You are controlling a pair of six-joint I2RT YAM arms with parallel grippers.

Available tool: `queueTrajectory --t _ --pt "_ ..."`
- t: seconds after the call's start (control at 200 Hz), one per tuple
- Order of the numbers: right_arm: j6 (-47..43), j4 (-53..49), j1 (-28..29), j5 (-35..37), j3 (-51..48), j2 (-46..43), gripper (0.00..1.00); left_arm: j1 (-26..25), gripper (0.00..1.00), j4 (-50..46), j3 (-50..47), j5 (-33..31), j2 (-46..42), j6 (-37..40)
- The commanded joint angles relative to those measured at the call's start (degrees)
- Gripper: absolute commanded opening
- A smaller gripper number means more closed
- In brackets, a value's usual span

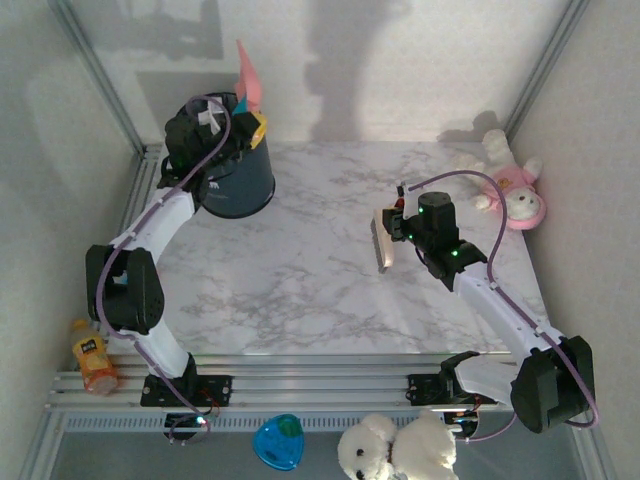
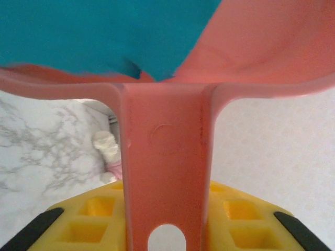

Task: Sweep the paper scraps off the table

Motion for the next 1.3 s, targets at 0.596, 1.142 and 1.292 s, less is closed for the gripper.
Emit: queueTrajectory --t 0.596,1.142,1.292 --pt "0.21 1.57 -0.51 0.37 -0.40 -0.22 0.00 0.91 0.19 20.98 -7.41 -4.57 -2.18 -19.24" --pt "0.63 1.65 -0.61 0.26 -0.47 0.24 0.00 0.71 0.19 35.60 -13.30 -9.26 -1.32 -32.06" --pt "0.63 1.56 -0.63 0.28 -0.52 0.20 0.00 0.56 0.19 38.84 -13.97 -10.49 -0.83 -34.53"
